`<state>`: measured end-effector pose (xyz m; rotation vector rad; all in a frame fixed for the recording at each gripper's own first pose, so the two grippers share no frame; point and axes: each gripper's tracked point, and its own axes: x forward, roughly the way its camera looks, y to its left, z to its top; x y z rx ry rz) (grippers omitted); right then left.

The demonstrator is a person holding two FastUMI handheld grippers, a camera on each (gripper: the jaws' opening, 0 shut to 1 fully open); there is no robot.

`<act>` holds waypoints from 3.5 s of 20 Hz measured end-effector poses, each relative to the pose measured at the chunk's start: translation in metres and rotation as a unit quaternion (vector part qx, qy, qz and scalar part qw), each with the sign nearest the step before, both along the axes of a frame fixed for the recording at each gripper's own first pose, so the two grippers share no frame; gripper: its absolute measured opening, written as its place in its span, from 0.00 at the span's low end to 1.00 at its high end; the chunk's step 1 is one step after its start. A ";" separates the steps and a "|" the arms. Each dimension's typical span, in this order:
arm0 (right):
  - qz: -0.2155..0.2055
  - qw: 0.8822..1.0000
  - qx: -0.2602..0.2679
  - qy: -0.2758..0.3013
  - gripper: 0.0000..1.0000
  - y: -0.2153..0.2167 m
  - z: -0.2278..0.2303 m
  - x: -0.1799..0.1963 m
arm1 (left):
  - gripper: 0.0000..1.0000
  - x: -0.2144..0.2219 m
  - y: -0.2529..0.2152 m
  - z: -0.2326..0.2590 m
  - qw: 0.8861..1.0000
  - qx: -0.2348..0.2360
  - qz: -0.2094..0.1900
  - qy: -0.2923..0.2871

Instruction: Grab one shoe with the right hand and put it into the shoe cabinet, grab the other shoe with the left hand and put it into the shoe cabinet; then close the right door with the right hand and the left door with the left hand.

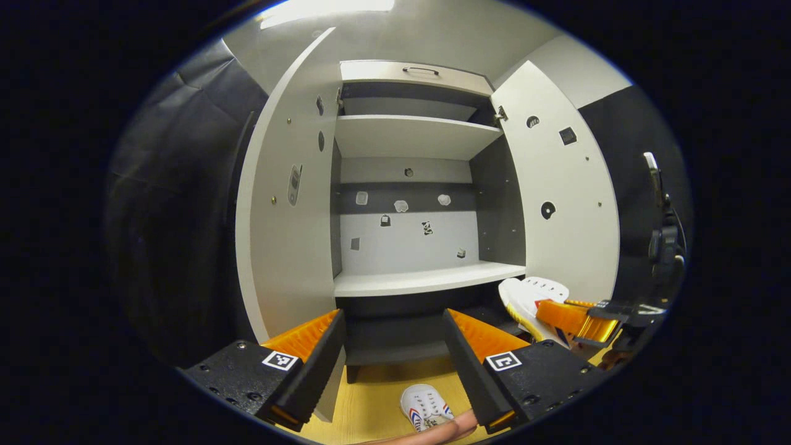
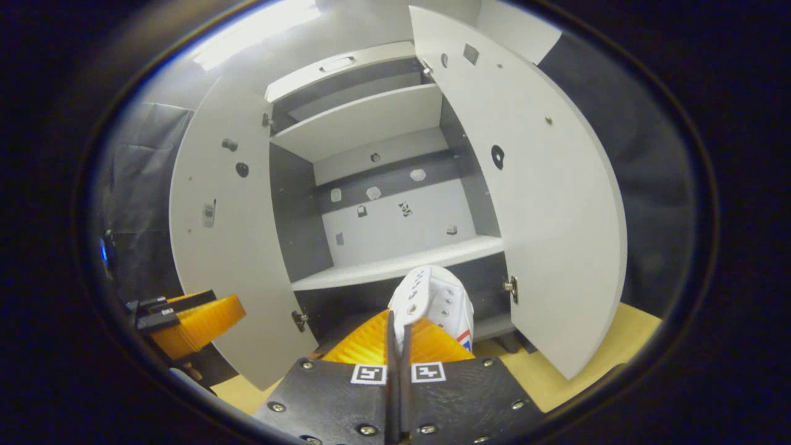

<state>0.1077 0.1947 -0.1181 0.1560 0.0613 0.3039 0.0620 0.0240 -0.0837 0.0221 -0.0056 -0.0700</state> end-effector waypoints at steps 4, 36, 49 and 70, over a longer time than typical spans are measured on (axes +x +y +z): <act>0.005 0.999 -0.024 -0.031 0.00 0.008 0.058 0.028 | 0.94 0.012 -0.005 0.003 1.000 0.003 -0.009 -0.001; 0.006 0.974 -0.213 0.079 0.01 0.056 0.025 0.346 | 0.94 0.081 -0.049 -0.001 0.997 -0.014 -0.073 -0.007; 0.003 0.991 -0.133 0.008 1.00 0.056 0.083 0.285 | 0.95 0.047 -0.004 -0.018 0.999 -0.026 0.000 0.034; -0.057 0.990 -0.118 -0.042 0.99 -0.036 0.039 -0.044 | 0.95 0.002 -0.005 -0.172 0.981 -0.018 -0.001 0.193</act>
